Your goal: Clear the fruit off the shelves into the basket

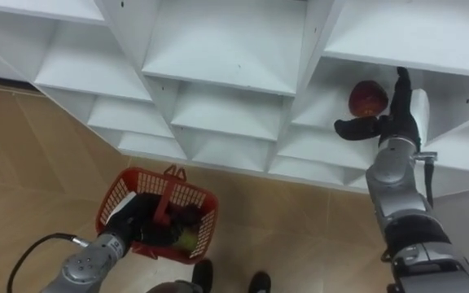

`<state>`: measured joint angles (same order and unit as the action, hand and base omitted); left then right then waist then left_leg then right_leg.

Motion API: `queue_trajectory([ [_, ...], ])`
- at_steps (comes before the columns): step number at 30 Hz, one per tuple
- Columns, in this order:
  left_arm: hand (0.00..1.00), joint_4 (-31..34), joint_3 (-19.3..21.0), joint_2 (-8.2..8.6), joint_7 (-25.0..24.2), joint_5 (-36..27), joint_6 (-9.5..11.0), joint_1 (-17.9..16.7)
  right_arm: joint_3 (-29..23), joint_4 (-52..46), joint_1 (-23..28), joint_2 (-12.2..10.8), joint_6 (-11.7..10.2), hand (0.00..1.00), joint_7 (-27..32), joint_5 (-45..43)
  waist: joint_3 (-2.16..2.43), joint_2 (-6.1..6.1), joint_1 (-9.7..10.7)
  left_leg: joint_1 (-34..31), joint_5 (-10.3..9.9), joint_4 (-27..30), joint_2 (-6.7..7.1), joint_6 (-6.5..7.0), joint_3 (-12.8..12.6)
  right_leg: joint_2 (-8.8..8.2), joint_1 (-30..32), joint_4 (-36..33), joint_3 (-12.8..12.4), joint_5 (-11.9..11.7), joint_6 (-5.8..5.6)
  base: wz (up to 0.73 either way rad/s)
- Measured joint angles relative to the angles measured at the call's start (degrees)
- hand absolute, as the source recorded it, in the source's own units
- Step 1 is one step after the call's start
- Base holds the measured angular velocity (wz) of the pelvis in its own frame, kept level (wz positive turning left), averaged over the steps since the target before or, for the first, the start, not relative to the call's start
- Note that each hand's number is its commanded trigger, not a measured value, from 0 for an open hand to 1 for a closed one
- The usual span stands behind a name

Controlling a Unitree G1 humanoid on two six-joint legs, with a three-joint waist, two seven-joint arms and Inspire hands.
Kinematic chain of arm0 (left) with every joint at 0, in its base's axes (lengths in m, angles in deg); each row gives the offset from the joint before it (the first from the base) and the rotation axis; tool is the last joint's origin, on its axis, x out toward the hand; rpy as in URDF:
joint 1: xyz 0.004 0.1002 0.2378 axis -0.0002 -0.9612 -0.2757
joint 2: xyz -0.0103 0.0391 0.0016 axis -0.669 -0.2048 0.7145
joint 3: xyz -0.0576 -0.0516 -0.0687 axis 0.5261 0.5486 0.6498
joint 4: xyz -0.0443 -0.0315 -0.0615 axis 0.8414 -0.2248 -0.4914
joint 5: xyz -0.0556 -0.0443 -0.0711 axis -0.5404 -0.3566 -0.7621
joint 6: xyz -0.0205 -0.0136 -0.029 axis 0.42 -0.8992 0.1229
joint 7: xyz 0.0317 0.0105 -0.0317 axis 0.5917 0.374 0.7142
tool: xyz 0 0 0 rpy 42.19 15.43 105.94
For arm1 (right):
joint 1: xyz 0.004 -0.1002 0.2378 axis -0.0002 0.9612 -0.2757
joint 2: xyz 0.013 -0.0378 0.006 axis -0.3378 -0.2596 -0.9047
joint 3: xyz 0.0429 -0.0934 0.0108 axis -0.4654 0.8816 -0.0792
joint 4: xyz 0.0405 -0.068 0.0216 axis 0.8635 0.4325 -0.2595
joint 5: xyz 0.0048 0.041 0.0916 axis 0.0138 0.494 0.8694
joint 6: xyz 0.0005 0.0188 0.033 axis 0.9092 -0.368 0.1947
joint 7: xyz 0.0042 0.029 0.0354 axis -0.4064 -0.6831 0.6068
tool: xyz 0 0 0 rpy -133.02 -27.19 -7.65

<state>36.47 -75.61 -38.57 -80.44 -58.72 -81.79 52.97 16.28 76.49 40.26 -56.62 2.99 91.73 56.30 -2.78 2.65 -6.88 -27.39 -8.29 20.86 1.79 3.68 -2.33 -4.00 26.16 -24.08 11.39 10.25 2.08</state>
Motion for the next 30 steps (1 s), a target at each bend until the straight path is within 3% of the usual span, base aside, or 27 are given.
queue_trajectory([
  [6,1.0,-0.1,-0.4,0.01,-0.2,0.0,0.0,0.1,0.3,-0.1,-0.3,0.0,0.0,0.0,0.2,0.0,-0.13,0.24,-0.1,-1.6,0.0,0.8,0.0,-0.03,-0.5,-0.31,2.2,-1.8,-0.2,0.3,0.16,-0.01],
  [11,1.0,0.0,-0.4,-0.04,-0.1,0.0,0.0,0.4,0.2,-0.4,-0.4,0.0,0.0,0.0,0.2,0.2,-0.62,1.08,0.3,-2.3,0.2,1.2,0.4,-0.06,-0.6,-0.88,3.0,-2.7,-0.1,1.3,0.58,0.01],
  [19,1.0,0.0,-0.4,-0.11,-0.3,0.2,0.0,0.6,0.2,-0.6,-1.0,0.1,0.1,0.0,0.1,0.0,-0.53,2.03,0.2,-3.0,0.2,2.0,0.72,-0.03,-0.7,-1.45,4.0,-4.2,0.1,1.9,0.58,0.02],
  [30,1.0,0.0,-0.6,-0.1,-0.8,0.3,-0.1,0.5,1.1,0.1,-2.1,0.2,0.4,0.0,-0.4,0.3,-0.5,2.1,-0.8,-3.1,0.3,1.9,0.97,0.14,-0.6,-1.82,4.0,-4.4,0.4,2.0,0.44,0.0],
])
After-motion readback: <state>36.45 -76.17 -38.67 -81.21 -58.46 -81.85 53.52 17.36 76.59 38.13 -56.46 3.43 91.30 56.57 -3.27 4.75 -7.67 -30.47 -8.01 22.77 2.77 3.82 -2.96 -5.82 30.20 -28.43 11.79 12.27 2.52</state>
